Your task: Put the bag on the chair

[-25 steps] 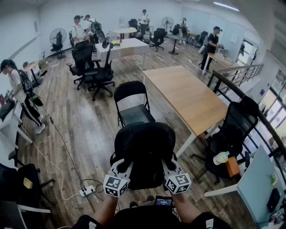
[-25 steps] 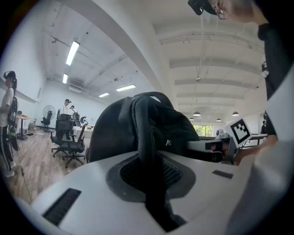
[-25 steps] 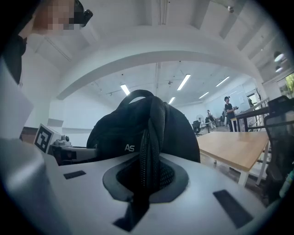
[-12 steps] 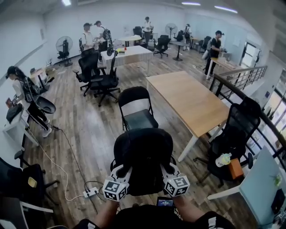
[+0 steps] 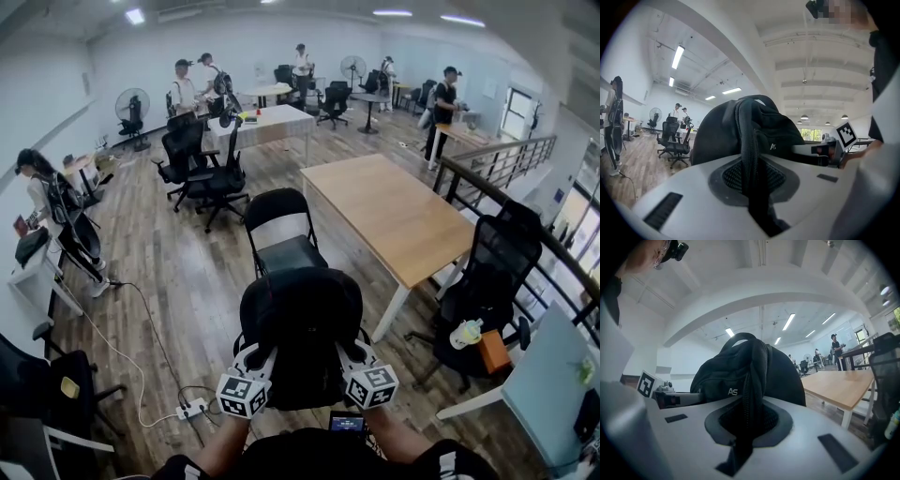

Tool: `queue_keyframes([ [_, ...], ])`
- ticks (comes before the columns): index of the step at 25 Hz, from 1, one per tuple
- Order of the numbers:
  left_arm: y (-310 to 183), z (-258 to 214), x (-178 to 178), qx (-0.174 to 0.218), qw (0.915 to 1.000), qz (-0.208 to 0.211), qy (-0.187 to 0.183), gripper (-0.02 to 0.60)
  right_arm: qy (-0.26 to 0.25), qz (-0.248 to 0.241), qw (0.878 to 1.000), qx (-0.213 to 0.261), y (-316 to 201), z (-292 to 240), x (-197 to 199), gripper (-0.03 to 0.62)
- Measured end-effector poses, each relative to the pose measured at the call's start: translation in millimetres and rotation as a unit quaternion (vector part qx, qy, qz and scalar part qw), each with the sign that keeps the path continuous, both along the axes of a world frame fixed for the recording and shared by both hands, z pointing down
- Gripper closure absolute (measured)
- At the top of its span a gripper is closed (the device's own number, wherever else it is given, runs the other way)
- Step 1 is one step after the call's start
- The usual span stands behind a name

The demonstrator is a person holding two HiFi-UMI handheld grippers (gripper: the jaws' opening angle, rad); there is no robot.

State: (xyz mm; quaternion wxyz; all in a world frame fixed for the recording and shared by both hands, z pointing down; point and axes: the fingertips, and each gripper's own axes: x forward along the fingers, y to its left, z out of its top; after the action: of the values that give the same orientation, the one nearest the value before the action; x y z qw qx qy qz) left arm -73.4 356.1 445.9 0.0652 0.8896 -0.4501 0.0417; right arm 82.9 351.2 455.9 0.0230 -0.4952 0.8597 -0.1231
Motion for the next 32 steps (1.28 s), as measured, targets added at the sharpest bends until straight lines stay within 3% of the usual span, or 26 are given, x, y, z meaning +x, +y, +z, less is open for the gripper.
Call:
queue_keyframes([
  [21, 3.6, -8.6, 32.3, -0.003, 1.0000, 0.001, 0.001, 0.534, -0.011, -0.011, 1.000, 0.001, -2.4, -6.2, 32.9, 0.566],
  [32, -2.9, -0.5, 42.3, -0.005, 0.9995, -0.027, 0.013, 0.534, -0.011, -0.042, 0.999, 0.008, -18.1, -1.8, 43.3, 0.566],
])
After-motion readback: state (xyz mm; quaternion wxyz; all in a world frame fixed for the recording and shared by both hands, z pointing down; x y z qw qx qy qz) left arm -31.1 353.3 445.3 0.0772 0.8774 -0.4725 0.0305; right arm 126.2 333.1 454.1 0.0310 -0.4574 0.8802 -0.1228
